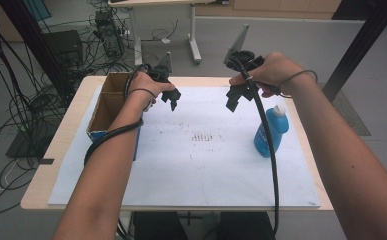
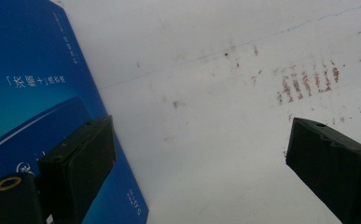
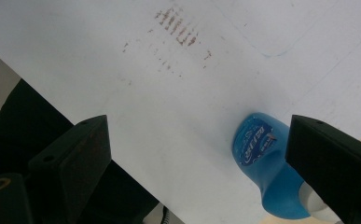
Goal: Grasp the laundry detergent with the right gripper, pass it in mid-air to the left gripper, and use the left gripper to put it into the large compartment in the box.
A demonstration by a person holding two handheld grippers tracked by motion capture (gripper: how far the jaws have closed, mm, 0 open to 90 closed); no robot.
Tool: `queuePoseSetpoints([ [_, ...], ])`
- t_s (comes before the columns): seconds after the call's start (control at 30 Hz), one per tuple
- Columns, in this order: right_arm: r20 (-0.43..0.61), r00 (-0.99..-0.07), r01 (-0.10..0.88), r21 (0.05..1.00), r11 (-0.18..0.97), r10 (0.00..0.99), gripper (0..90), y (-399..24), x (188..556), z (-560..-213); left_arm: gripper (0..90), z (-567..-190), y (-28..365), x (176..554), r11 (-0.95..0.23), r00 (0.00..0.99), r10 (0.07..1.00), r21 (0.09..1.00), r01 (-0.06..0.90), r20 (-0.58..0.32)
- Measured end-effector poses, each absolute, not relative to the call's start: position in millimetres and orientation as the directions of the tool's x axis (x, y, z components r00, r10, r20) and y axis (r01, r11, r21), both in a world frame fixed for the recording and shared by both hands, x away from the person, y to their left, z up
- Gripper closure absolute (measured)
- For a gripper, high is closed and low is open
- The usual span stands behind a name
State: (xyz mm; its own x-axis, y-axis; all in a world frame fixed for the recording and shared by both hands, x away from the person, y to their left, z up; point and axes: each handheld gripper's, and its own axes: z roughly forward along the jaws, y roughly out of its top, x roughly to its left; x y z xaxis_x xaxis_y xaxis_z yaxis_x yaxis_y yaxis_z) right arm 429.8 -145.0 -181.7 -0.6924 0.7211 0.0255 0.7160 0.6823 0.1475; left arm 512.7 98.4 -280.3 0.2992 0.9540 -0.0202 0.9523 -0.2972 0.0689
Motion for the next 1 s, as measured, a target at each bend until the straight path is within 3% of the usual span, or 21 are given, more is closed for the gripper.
queuePoseSetpoints([
  [1.0,0.035,-0.699,0.707,0.185,0.683,0.714,6.3,-153,418,-182,8.7,-277,101,509,-0.293,0.298,0.954,0.096,0.951,-0.042],
])
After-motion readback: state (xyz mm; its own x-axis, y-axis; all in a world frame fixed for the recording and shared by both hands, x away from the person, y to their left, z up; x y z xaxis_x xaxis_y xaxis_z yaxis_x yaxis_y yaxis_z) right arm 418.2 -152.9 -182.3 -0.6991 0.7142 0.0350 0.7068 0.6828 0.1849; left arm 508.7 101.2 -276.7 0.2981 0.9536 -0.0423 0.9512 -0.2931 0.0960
